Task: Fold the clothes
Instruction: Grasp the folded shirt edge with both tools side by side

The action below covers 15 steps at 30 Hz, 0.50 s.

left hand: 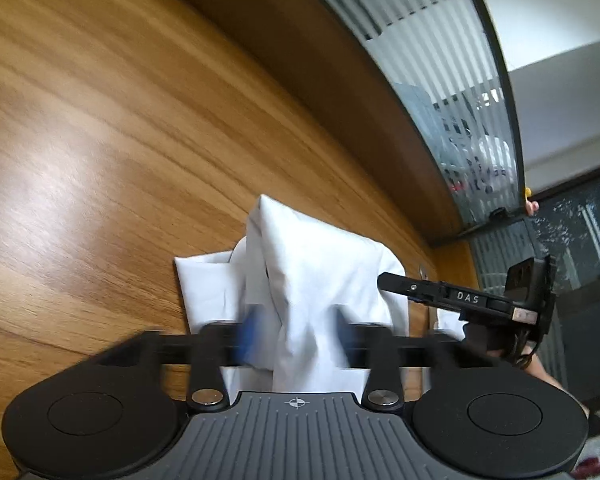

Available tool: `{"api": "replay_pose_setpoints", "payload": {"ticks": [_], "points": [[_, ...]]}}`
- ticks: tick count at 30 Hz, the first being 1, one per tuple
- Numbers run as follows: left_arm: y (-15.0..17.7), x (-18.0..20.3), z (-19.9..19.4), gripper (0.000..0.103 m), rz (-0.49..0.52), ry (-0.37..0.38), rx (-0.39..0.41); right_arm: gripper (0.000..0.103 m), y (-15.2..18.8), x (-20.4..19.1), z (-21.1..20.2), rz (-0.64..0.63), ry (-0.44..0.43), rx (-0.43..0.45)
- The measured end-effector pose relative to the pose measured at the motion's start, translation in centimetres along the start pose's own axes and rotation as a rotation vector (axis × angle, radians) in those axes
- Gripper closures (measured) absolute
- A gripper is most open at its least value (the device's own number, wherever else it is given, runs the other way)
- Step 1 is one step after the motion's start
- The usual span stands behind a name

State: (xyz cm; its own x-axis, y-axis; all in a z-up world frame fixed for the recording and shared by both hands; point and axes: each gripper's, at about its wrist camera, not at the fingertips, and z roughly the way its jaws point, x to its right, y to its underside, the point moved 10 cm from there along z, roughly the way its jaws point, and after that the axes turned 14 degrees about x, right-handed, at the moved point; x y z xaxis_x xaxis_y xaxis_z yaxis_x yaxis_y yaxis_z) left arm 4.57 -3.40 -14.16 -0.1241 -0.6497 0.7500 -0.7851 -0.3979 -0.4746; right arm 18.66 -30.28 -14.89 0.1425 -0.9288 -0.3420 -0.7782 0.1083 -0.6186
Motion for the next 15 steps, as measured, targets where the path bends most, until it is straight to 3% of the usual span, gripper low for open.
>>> {"api": "replay_pose_setpoints", "payload": {"ticks": [7, 15], "points": [[1.1, -1.8, 0.7, 0.031, -0.023, -0.070, -0.042, 0.024, 0.9, 2.2, -0.6, 0.025, 0.003, -0.032], [1.8, -3.1, 3.2, 0.025, -0.080, -0.076, -0.090, 0.020, 2.2, 3.1, -0.6, 0.116, -0.052, -0.062]]}}
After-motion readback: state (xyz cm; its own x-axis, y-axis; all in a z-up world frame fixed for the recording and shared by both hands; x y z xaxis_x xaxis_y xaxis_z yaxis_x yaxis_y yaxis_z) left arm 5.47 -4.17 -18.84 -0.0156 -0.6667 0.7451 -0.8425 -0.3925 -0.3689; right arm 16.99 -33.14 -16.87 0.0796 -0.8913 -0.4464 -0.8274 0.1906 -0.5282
